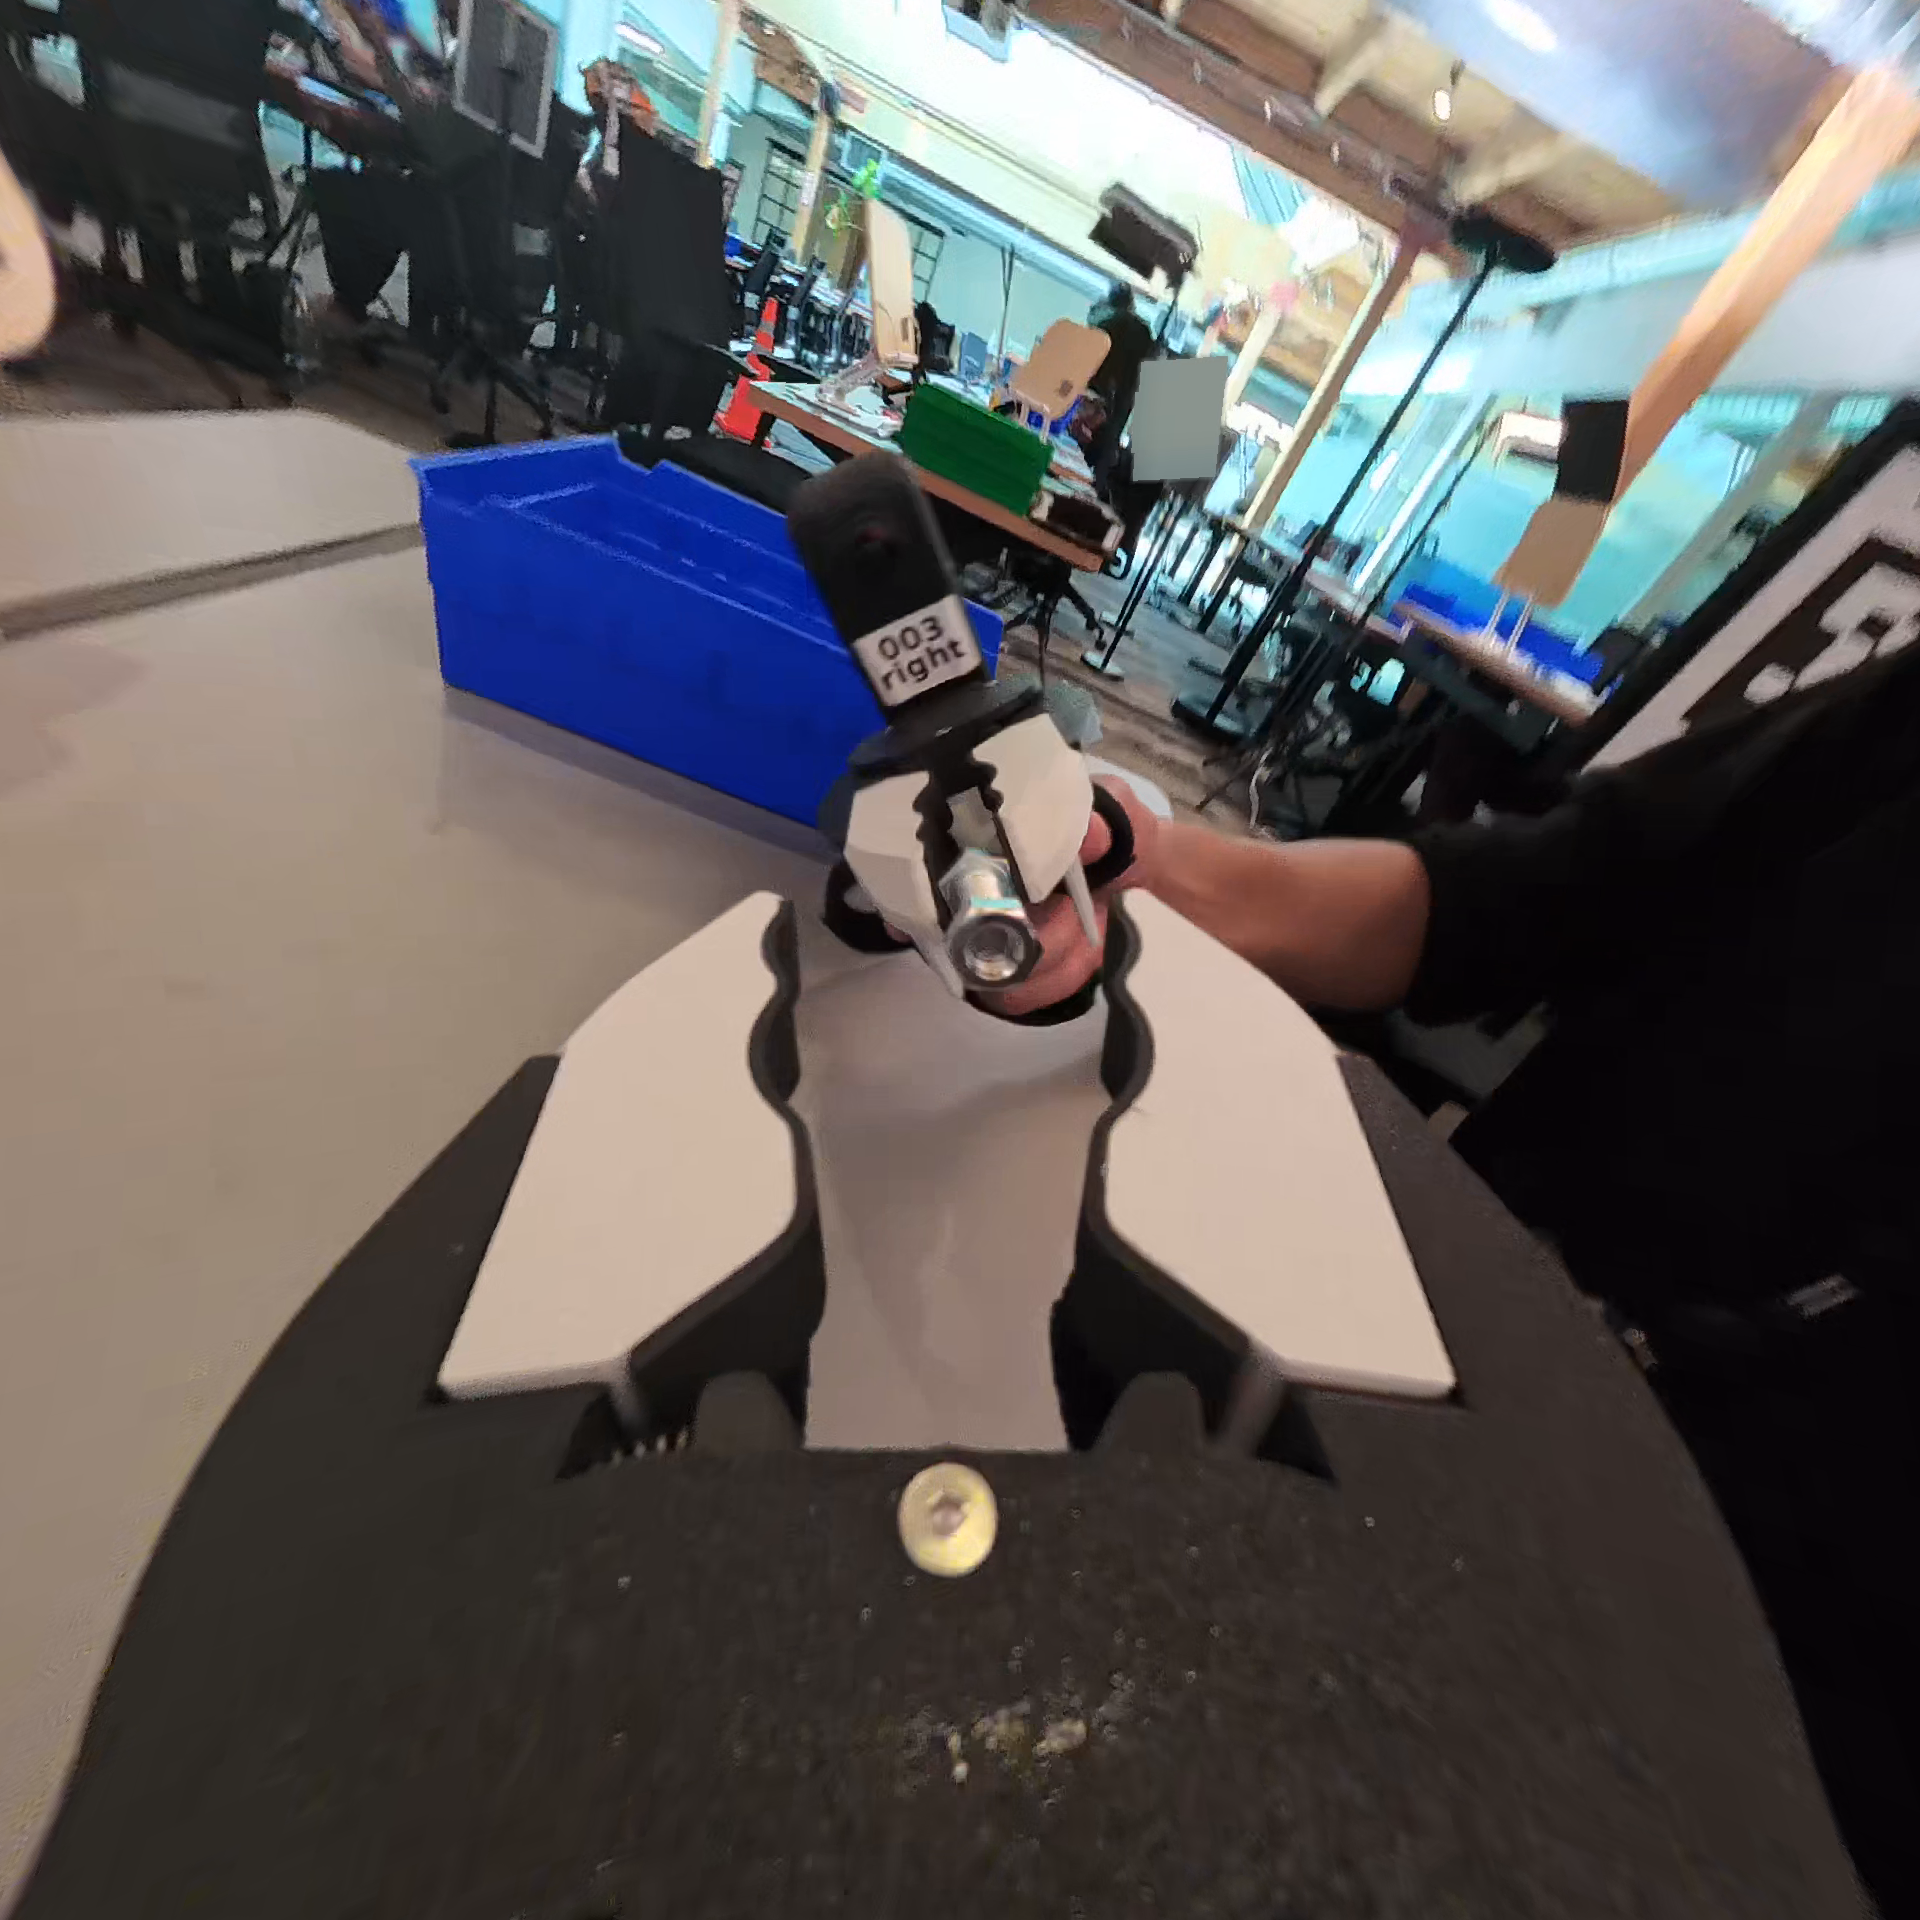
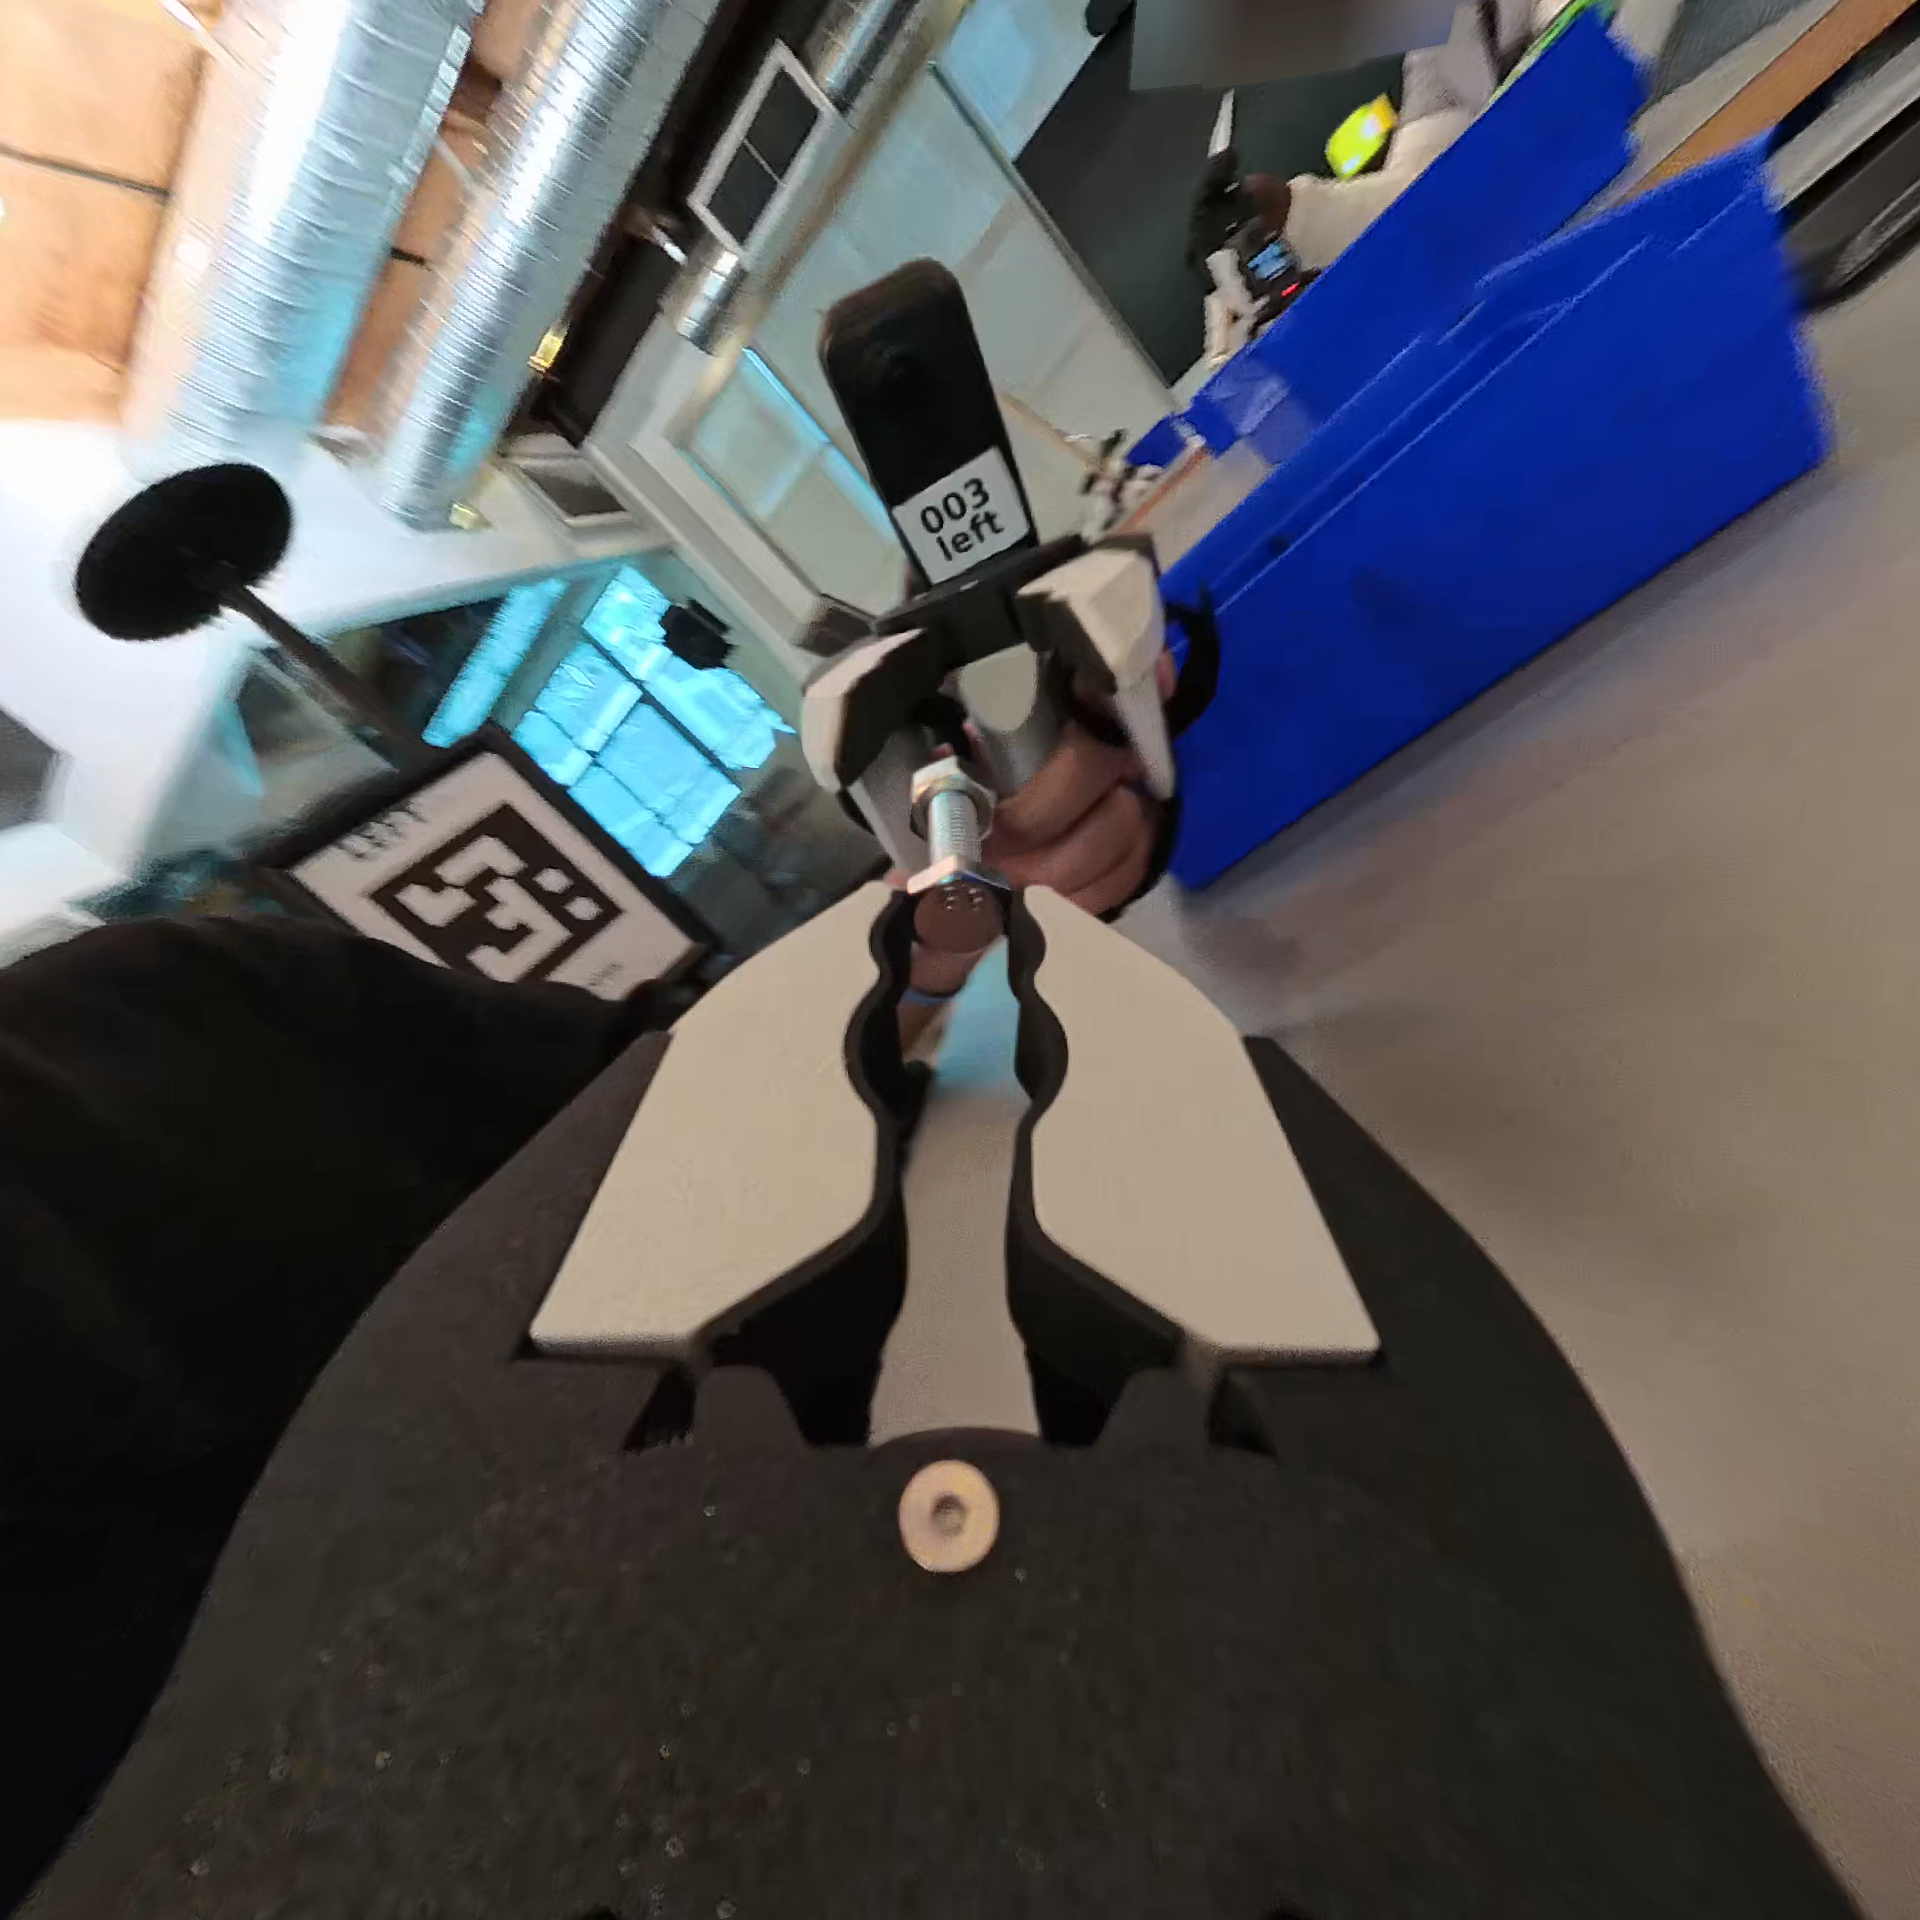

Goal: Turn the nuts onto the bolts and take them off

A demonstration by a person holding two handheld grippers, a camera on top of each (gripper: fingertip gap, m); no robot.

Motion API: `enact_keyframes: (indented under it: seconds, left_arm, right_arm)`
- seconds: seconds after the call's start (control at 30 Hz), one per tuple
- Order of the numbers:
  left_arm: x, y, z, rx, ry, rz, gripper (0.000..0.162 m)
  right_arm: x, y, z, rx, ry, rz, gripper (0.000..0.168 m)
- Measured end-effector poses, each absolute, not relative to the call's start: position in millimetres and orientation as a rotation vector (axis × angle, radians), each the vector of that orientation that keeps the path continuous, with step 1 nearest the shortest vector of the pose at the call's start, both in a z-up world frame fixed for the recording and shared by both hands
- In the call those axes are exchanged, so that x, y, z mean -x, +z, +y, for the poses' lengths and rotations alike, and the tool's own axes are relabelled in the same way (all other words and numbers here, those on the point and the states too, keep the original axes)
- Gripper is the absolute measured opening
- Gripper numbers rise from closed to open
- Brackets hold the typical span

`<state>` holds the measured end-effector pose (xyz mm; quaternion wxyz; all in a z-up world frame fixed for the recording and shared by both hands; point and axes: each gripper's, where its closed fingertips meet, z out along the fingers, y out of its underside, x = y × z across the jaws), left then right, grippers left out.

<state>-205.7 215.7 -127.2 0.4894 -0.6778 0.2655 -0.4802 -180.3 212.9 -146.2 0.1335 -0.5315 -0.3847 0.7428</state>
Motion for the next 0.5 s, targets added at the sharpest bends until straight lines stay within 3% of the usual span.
enact_keyframes:
  seconds: [0.17, 0.5]
  left_arm:
    - [193, -152, 204, 1.727, -1.428, 0.530, 0.052]
    - [184, -160, 209, 1.761, -1.289, 0.594, 0.047]
  right_arm:
    - [181, -160, 229, 1.485, 1.819, -1.208, 0.018]
    - [180, -170, 223, 1.495, 1.762, -1.291, 0.018]
